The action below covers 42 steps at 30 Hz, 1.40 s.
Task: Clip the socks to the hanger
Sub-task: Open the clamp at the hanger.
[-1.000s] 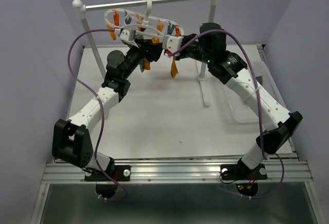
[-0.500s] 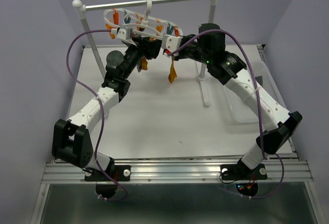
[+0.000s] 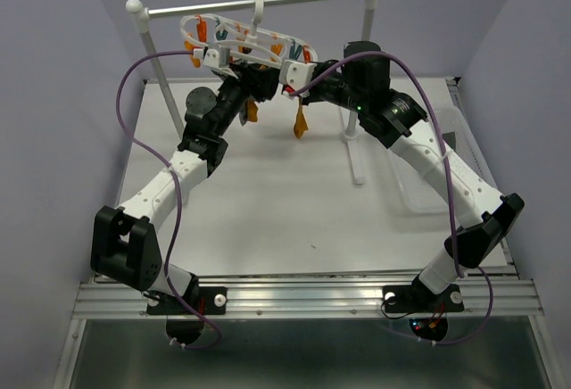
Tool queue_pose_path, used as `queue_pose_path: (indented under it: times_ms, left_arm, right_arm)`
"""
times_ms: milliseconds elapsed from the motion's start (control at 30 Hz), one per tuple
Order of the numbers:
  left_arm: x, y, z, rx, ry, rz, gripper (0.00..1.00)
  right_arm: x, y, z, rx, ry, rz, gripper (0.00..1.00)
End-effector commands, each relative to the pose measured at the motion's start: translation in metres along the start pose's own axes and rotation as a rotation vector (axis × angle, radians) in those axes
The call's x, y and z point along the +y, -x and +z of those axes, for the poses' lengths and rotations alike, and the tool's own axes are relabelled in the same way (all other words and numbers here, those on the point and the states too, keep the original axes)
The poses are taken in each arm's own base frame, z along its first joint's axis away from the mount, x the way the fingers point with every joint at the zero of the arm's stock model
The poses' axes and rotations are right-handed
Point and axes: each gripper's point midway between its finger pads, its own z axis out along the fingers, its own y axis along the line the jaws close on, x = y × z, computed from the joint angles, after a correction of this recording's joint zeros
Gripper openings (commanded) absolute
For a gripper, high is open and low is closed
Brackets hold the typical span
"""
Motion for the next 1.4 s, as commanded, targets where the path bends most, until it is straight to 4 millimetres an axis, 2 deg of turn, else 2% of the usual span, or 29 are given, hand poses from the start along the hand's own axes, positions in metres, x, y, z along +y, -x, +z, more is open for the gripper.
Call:
queue_pose_path:
  times_ms: [0,500,900,967,1000,1367]
  left_arm:
    - [-0.027,0.049,0.005,-0.136,-0.066,0.019,0.64]
    - [-0.028,0.051,0.004,-0.145,-0.048,-0.013,0.51]
    - [-0.033,0.052,0.001,-0.148,-0.054,-0.031,0.30]
    - [-0.034,0.053,0.000,-0.150,-0.053,-0.033,0.16]
    - [-0.034,0.054,0.000,-0.153,-0.048,-0.038,0.00]
    - [-0.043,0.058,-0.009,-0.162,-0.036,-0.046,0.00]
  right_arm:
    - [-0.026,0.024,-0.012,-0.047,-0.095,0.007,0.07]
    - [-0.027,0.023,-0.014,-0.045,-0.101,0.016,0.07]
    - [-0.024,0.026,-0.015,-0.046,-0.100,0.017,0.08]
    - [-0.024,0.026,-0.016,-0.046,-0.100,0.017,0.08]
    - [-0.025,0.026,-0.017,-0.046,-0.103,0.017,0.08]
    - [-0.030,0.027,-0.021,-0.039,-0.127,0.027,0.08]
